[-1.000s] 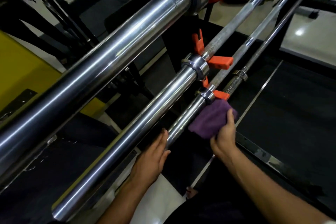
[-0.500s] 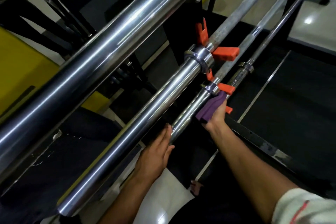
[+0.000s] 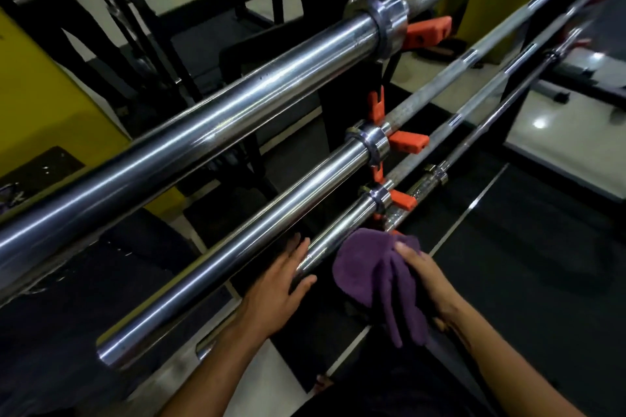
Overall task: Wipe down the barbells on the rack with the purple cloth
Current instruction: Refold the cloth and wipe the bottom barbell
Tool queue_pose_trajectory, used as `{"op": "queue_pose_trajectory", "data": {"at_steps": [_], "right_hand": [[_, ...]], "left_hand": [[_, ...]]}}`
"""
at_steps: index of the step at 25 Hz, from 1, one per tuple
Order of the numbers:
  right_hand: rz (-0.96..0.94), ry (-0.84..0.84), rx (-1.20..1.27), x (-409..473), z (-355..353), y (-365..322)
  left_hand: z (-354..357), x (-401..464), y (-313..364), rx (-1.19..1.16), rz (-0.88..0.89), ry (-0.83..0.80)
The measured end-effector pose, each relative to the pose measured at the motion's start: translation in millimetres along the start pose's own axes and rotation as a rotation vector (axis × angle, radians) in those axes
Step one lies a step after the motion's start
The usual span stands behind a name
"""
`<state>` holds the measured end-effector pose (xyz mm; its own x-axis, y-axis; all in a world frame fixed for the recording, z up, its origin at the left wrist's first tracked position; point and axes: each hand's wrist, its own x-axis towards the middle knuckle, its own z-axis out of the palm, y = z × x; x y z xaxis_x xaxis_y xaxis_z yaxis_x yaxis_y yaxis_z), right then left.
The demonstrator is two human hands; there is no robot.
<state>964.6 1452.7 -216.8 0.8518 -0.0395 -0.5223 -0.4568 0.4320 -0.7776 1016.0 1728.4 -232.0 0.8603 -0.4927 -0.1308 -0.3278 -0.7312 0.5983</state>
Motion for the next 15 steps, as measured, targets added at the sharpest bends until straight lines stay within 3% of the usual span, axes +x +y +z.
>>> {"op": "queue_pose_trajectory", "data": {"at_steps": [3, 6, 8, 10, 15], "right_hand": [[-0.055, -0.065, -0.099, -5.2, 9.4, -11.5], [-0.096, -0.133, 0.058, -11.3, 11.2, -13.6], [-0.098, -0.207, 0.153, -15.6, 2.8, -16.9], [-0.093, -0.297, 0.058, -17.6, -8.9, -23.3], [-0.161, -0.323, -0.539, -24.4, -17.1, -48.2]], "left_hand": [[-0.9, 4.1, 39.0, -0.271, 0.027, 0.111], [5.8, 0.4, 70.8, -0.825, -0.190, 0.169], [11.1, -8.6, 82.0, -1.128, -0.379, 0.052], [12.7, -16.0, 86.9, -1.201, -0.440, -0.087], [5.4, -15.6, 82.2, -1.057, -0.218, 0.035]]}}
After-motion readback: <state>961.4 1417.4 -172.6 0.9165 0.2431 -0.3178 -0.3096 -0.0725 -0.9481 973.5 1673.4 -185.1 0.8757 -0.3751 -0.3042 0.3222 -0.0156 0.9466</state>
